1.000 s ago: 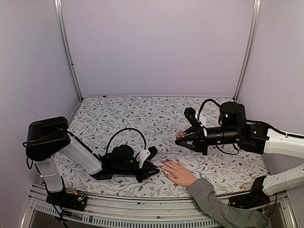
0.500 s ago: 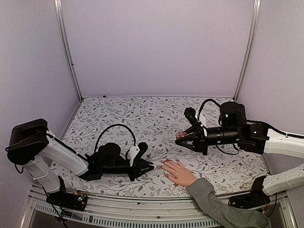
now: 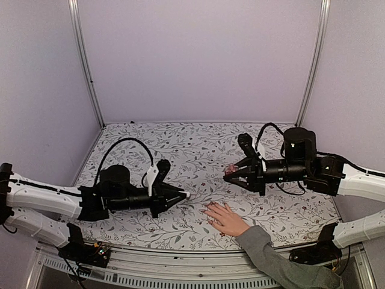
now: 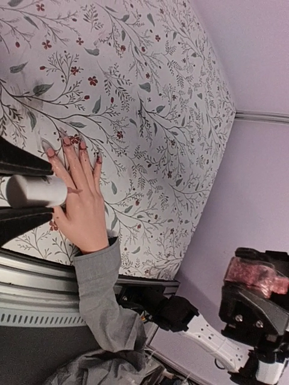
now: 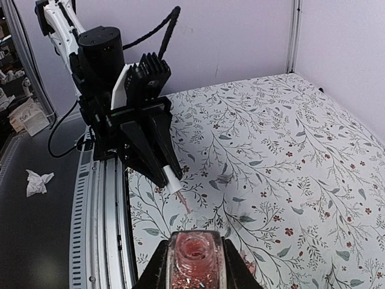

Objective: Paint the nails
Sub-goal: Paint the nail polish on the nail.

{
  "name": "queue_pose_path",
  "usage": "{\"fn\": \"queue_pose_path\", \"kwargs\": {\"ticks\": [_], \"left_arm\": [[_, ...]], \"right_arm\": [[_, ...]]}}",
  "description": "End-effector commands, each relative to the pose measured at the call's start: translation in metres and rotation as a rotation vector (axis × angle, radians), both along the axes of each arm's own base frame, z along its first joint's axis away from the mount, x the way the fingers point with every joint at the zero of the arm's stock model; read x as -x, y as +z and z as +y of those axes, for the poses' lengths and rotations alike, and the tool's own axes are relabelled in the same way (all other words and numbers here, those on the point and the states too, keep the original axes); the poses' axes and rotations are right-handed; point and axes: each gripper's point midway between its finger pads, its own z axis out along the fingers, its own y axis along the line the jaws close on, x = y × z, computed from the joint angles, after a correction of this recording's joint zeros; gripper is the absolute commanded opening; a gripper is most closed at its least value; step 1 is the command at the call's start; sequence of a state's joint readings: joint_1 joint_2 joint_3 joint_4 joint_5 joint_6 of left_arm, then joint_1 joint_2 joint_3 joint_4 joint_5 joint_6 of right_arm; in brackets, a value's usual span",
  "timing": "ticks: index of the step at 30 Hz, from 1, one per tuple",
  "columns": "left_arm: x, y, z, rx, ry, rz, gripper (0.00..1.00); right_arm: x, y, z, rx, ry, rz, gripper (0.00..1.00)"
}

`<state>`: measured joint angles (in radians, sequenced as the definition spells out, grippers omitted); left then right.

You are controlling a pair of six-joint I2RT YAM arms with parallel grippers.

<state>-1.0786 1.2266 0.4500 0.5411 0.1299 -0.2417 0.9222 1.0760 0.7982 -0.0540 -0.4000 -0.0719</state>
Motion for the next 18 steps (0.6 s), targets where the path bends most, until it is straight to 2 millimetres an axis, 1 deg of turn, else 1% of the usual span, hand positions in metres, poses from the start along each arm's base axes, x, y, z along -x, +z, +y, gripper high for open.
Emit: {"fn": "queue_pose_path", "kwargs": {"ticks": [1,3,8,10,15,18], "left_arm": [[0.002,0.025,0.014,-0.034,0.022,0.04,0.0],[0.008,0.039,0.02,-0.036,0.025,0.037,0.0],[0.022,0.058,0.033,-0.049,0.025,0.052,0.0],[0.026,0.059,0.037,-0.076,0.021,0.062,0.0],[0.034,0.061,0.034,-0.163,-0.009,0.05,0.0],[0.044,0.069,0.027,-0.185,-0.061,0.035,0.0]], "right_arm": [[0.007,0.019,0.0,-0.049,0.037,-0.048,0.0],[0.01,0.016,0.003,-0.031,0.051,-0.04,0.0],[0.025,-0.001,0.015,0.049,0.088,-0.046,0.0],[0.031,-0.009,0.021,0.079,0.104,-0.057,0.0],[0.039,-0.025,0.031,0.138,0.14,-0.065,0.0],[0.041,-0.03,0.034,0.156,0.141,-0.082,0.0]]}}
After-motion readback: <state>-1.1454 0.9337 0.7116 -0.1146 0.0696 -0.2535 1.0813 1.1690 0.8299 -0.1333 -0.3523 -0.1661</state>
